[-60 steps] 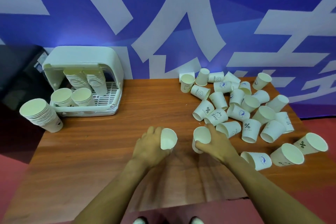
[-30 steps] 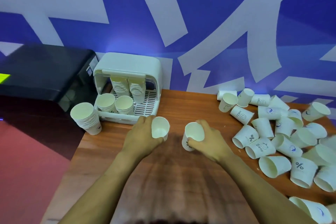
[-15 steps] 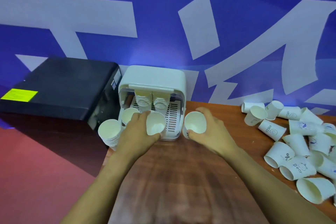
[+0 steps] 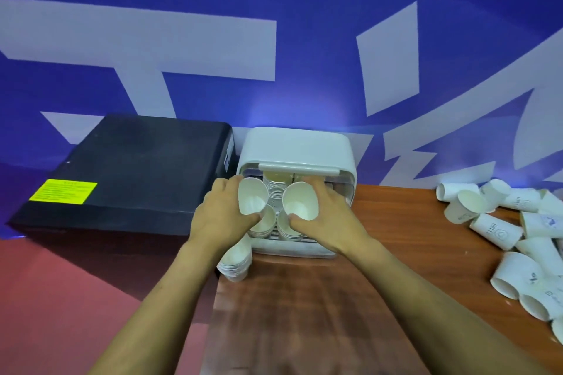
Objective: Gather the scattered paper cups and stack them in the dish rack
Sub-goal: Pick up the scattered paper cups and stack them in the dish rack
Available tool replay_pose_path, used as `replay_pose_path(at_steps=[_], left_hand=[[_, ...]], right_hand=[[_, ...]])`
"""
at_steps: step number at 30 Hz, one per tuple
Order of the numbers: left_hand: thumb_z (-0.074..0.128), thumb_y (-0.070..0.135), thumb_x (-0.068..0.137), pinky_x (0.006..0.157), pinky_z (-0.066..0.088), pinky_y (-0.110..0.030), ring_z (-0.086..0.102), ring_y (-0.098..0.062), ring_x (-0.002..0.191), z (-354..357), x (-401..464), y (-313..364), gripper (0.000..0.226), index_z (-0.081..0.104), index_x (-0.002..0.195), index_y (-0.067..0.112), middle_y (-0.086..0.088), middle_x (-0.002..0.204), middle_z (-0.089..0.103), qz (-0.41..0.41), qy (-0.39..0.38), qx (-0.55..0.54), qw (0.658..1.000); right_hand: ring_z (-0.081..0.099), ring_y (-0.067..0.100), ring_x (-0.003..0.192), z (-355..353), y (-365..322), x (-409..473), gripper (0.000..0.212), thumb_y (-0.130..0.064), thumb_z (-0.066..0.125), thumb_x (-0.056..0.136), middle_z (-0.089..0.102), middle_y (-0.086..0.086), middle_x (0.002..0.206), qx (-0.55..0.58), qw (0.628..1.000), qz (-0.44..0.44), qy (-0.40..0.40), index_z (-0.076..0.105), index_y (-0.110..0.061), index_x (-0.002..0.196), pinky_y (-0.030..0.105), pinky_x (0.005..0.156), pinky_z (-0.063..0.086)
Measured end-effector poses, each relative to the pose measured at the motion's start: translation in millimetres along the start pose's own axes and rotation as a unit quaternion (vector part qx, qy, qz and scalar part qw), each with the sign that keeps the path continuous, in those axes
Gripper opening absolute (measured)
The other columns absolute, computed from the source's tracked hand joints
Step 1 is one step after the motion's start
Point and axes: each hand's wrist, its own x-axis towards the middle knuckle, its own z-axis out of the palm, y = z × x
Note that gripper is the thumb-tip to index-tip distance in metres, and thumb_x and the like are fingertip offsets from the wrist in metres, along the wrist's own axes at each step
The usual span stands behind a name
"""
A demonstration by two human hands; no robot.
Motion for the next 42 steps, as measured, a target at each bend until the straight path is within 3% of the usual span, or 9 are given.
replay_pose_path(at_steps=[7, 11, 14, 20, 24, 27, 31, 35, 42], left_hand=[[0.066, 0.048, 0.08, 0.089, 0.045, -0.038, 0.048, -0.026, 0.118, 23, 21, -10, 0.073, 0.032, 0.14, 0.025, -0.002, 0.134, 0.039, 0.017, -0.064, 0.025, 0.997], [0.063, 0.052, 0.081, 0.092, 0.045, -0.04, 0.048, -0.027, 0.119, 34, 32, -13, 0.075, 0.03, 0.142, 0.024, -0.003, 0.135, 0.041, 0.03, -0.076, 0.049, 0.995], [0.062, 0.054, 0.081, 0.094, 0.045, -0.042, 0.047, -0.028, 0.119, 42, 37, -16, 0.074, 0.031, 0.141, 0.023, -0.004, 0.135, 0.042, 0.029, -0.087, 0.065, 0.994], [0.06, 0.054, 0.082, 0.098, 0.042, -0.042, 0.044, -0.027, 0.123, 54, 41, -22, 0.073, 0.031, 0.142, 0.023, -0.003, 0.14, 0.041, 0.018, -0.119, 0.097, 0.988], [0.062, 0.049, 0.082, 0.1, 0.039, -0.042, 0.042, -0.027, 0.127, 62, 40, -23, 0.074, 0.029, 0.143, 0.022, -0.001, 0.143, 0.04, 0.008, -0.145, 0.109, 0.983], [0.065, 0.043, 0.082, 0.102, 0.035, -0.044, 0.038, -0.026, 0.132, 65, 39, -23, 0.076, 0.028, 0.145, 0.021, 0.0, 0.146, 0.039, 0.002, -0.17, 0.088, 0.981], [0.062, 0.041, 0.085, 0.108, 0.03, -0.046, 0.027, -0.025, 0.141, 62, 33, -18, 0.081, 0.018, 0.15, 0.019, -0.001, 0.156, 0.025, 0.013, -0.163, 0.088, 0.983], [0.061, 0.043, 0.086, 0.11, 0.027, -0.048, 0.021, -0.028, 0.143, 50, 22, -4, 0.083, 0.015, 0.151, 0.024, -0.003, 0.159, 0.014, 0.025, -0.164, 0.081, 0.983], [0.06, 0.036, 0.088, 0.098, 0.042, -0.034, 0.05, -0.018, 0.122, 44, -19, 35, 0.05, 0.045, 0.135, 0.028, 0.004, 0.137, 0.051, 0.112, -0.089, -0.059, 0.988]], right_hand=[[0.049, 0.02, 0.112, 35, 16, 20, 0.071, -0.047, 0.069, 0.071, 0.051, 0.0, 0.129, -0.006, 0.997, 0.07, -0.023, 0.035, -0.032, 0.132, 0.031, 0.087, 0.041], [0.049, 0.021, 0.105, 48, 23, 30, 0.073, -0.042, 0.069, 0.075, 0.053, 0.005, 0.125, 0.003, 0.993, 0.112, -0.033, 0.032, -0.026, 0.135, 0.027, 0.082, 0.037], [0.05, 0.022, 0.104, 57, 31, 34, 0.068, -0.049, 0.066, 0.073, 0.053, 0.004, 0.126, -0.002, 0.99, 0.132, -0.051, 0.035, -0.026, 0.128, 0.032, 0.083, 0.042], [0.036, 0.025, 0.134, 61, 42, 38, 0.082, -0.073, 0.048, 0.076, 0.028, -0.003, 0.15, -0.162, 0.971, 0.158, -0.081, 0.024, -0.035, 0.145, 0.042, 0.103, 0.04], [0.023, 0.026, 0.143, 59, 48, 37, 0.1, -0.083, 0.044, 0.07, 0.015, 0.0, 0.159, -0.215, 0.951, 0.168, -0.144, 0.006, -0.036, 0.15, 0.045, 0.112, 0.028], [0.02, 0.027, 0.144, 55, 50, 36, 0.104, -0.084, 0.045, 0.071, 0.01, -0.001, 0.16, -0.225, 0.946, 0.166, -0.167, 0.0, -0.035, 0.15, 0.046, 0.111, 0.028], [0.022, 0.025, 0.144, 43, 45, 28, 0.097, -0.083, 0.045, 0.071, 0.014, -0.003, 0.159, -0.236, 0.952, 0.135, -0.144, 0.007, -0.04, 0.15, 0.045, 0.11, 0.03], [0.034, 0.023, 0.137, 22, 35, 4, 0.083, -0.071, 0.051, 0.078, 0.026, -0.003, 0.154, -0.22, 0.963, 0.107, -0.116, 0.023, -0.035, 0.147, 0.04, 0.106, 0.037], [0.046, 0.018, 0.126, -12, 53, -71, 0.059, -0.053, 0.054, 0.088, 0.043, -0.004, 0.139, -0.216, 0.965, 0.112, -0.1, 0.04, -0.029, 0.139, 0.033, 0.098, 0.042]])
